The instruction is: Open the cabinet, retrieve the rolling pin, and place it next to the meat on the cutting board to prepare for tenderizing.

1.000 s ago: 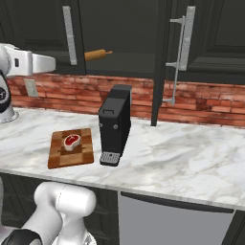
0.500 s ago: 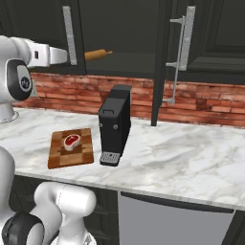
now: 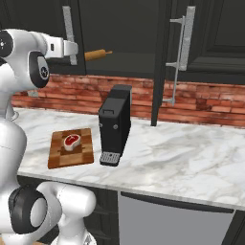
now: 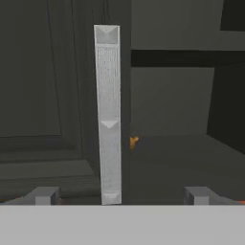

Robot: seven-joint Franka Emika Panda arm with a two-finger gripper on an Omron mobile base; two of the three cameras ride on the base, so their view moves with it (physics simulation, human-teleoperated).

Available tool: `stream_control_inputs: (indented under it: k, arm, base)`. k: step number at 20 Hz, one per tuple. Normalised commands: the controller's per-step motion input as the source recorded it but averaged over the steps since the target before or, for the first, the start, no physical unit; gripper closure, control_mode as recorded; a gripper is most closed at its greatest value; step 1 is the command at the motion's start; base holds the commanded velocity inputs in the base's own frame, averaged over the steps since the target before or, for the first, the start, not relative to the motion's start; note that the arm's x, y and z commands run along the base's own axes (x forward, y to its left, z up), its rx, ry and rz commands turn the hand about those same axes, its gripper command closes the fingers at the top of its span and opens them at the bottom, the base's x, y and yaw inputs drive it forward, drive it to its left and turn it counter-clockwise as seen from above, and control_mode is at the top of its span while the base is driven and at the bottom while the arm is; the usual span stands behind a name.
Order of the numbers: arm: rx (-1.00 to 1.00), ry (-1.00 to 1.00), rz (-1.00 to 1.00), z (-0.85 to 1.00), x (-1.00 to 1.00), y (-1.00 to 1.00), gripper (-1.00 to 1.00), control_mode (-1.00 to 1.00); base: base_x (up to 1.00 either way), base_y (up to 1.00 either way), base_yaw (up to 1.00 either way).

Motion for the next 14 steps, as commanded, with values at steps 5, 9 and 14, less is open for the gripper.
stream_control_inputs:
  k: [5,9,14]
  arm:
    - [0.00,0.00,0.00,0.27,0.38,0.00,-1.00,-1.00]
    - [0.00,0.00,0.01,0.18,0.43,0.00,-1.00,-1.00]
    - [0.00,0.01,0.03,0.02,0.56,0.02,-1.00,-1.00]
  base:
    - [0.00,0.00,0.00]
    - [0.00,0.00,0.00]
    - [0.00,0.00,0.00]
